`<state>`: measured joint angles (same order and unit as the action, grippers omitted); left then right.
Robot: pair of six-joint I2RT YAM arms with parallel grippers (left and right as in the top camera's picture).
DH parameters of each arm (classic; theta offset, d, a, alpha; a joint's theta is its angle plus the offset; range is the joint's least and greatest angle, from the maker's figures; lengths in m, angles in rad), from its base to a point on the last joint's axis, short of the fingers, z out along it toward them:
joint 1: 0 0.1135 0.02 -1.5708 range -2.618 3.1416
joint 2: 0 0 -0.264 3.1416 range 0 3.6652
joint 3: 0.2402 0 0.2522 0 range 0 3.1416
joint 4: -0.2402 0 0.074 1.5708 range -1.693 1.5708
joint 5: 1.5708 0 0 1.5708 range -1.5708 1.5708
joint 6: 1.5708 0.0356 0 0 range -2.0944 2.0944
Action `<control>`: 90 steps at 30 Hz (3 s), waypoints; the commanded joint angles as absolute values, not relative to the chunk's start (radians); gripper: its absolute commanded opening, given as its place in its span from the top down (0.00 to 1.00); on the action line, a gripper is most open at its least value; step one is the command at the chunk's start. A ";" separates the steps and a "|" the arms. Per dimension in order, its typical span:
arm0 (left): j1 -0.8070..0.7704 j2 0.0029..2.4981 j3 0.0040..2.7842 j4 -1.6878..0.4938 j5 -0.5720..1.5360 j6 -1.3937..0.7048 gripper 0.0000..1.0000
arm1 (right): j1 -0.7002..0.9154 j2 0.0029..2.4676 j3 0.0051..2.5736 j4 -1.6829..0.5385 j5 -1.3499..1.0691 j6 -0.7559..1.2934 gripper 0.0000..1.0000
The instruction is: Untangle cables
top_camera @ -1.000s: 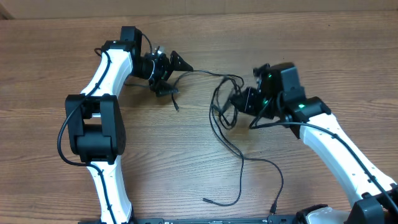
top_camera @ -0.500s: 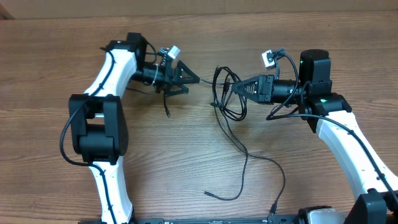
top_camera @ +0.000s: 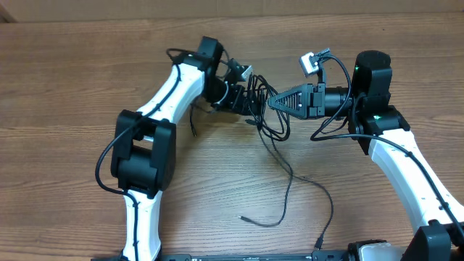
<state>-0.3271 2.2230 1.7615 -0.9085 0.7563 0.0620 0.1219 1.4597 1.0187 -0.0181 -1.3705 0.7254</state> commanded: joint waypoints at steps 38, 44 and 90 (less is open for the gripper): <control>-0.004 1.647 1.778 -0.781 0.756 -0.248 0.96 | 0.123 1.430 1.016 -0.715 -0.404 0.430 0.30; -0.063 1.636 1.778 -0.716 0.755 -0.275 0.96 | 0.191 1.430 1.016 -0.580 -0.696 0.356 0.19; -0.243 1.599 1.777 -0.650 0.822 -0.397 0.45 | 0.453 1.375 1.036 -0.007 -0.047 0.308 0.96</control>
<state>-0.2462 1.6268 1.7622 -0.6037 1.0100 -0.4076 0.4824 1.4597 1.0180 0.0093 -0.0593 0.2569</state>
